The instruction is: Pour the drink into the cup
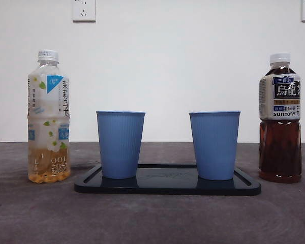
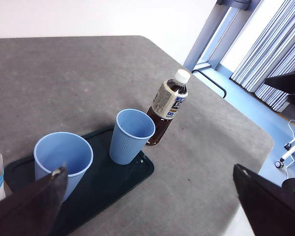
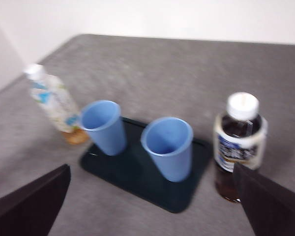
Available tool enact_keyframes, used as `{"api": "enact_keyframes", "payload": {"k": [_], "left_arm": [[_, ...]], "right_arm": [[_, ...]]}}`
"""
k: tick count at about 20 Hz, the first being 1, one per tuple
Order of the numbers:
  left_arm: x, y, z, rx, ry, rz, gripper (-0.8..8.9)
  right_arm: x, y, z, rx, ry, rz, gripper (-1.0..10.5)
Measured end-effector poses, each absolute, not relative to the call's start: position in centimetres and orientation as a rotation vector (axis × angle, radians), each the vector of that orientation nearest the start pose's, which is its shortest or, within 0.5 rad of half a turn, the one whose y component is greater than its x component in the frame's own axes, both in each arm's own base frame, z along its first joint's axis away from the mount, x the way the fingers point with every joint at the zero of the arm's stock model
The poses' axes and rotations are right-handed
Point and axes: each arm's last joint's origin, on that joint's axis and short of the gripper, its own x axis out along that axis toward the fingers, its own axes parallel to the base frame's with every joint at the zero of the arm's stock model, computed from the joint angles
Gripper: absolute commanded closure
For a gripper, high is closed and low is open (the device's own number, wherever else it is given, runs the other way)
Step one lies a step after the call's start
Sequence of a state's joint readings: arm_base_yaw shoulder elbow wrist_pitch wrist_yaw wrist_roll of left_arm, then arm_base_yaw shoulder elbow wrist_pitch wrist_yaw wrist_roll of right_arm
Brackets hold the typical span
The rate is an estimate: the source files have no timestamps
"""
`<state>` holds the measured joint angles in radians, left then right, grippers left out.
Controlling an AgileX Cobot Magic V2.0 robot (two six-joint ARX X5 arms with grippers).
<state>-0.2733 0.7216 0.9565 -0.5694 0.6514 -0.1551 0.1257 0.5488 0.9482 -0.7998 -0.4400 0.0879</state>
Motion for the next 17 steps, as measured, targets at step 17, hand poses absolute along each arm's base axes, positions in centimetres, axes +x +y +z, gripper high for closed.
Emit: {"api": "enact_keyframes", "payload": {"k": [17], "left_arm": [[13.9,-5.4,35.1,-0.16,0.501,-0.758,2.56]], "right_arm": [[16.1,2.9,24.2,0.216,0.457,0.353,4.1]]}}
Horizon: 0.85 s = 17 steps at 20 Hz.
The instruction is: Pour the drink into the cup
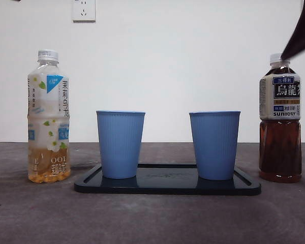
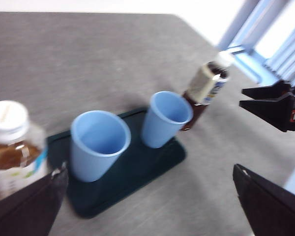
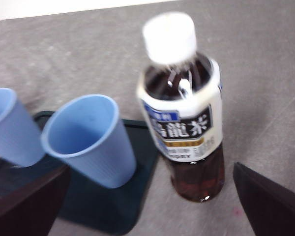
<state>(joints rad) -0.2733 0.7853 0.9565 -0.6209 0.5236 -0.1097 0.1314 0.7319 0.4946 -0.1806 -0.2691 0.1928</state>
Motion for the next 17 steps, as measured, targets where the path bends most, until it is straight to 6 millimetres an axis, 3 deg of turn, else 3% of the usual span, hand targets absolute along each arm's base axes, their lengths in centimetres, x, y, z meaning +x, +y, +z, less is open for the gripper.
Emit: {"api": "enact_keyframes", "payload": {"k": [17], "left_arm": [[13.7,-5.3,34.7,-0.122,0.528,-0.743,2.56]], "right_arm": [[23.5,3.7,19.5,0.194,0.373,0.286,4.1]]}}
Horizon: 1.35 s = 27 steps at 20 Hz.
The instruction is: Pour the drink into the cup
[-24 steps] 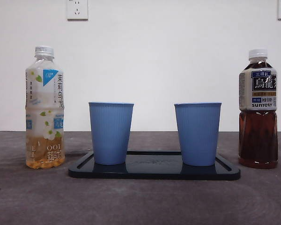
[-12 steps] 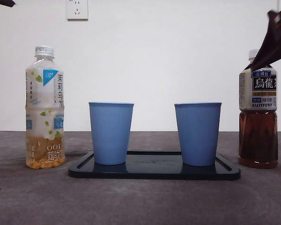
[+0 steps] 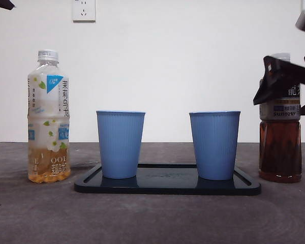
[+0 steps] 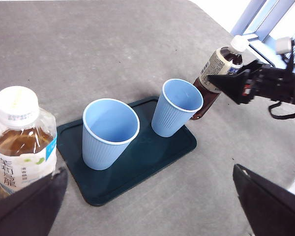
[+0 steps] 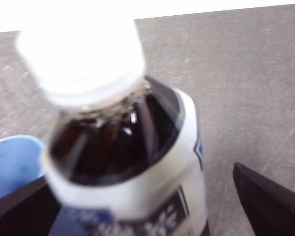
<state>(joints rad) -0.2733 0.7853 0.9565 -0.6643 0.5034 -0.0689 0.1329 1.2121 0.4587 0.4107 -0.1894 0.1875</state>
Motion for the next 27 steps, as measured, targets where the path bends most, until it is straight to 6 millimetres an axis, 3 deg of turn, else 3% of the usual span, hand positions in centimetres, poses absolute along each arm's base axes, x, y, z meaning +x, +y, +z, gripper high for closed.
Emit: {"api": "enact_keyframes", "payload": {"k": [4,10,18,21,27], "left_arm": [[13.7,-5.3,34.7,-0.122,0.528,-0.743,2.56],[13.7,-5.3,34.7,-0.122,0.528,-0.743,2.56],[13.7,-5.3,34.7,-0.122,0.527,-0.743,2.56],[13.7,-5.3,34.7,-0.122,0.528,-0.743,2.56],[13.7,-5.3,34.7,-0.122,0.528,-0.743,2.56]], "right_arm": [[24.5,3.8,18.2,0.187,0.373,0.28,4.1],[25.0,3.9,17.9,0.183,0.345,0.286,6.8],[24.1,3.8,18.5,0.151,0.379,0.284,6.9],[23.4,3.8,20.2,0.116,0.466,0.29,6.9],[23.1,5.6,26.9,-0.087,0.621,0.278,6.9]]}}
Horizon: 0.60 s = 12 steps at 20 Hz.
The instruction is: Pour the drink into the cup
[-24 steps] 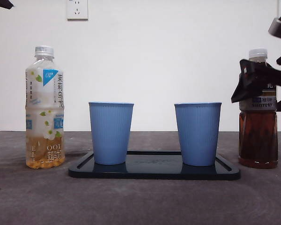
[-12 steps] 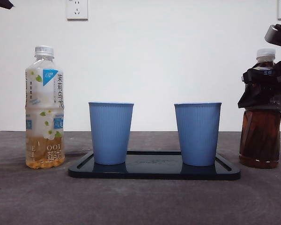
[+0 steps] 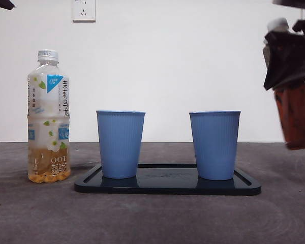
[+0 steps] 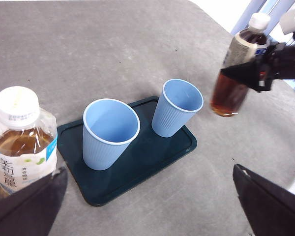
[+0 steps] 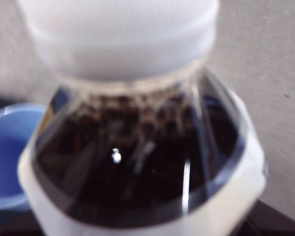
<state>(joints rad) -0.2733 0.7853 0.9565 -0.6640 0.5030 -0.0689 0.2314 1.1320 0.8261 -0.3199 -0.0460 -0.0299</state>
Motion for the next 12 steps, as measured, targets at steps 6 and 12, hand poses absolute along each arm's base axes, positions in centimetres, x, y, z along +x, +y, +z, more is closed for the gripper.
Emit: {"api": "enact_keyframes", "payload": {"k": [6,12], "left_arm": [[13.7,-5.3,34.7,-0.122,0.528,-0.743,2.56],[13.7,-5.3,34.7,-0.122,0.526,-0.743,2.56]], "right_arm": [[21.9,7.3,30.8,-0.328,0.717,0.207,6.9],[23.3,10.3,30.8,-0.59,0.851,0.154,6.9]]}}
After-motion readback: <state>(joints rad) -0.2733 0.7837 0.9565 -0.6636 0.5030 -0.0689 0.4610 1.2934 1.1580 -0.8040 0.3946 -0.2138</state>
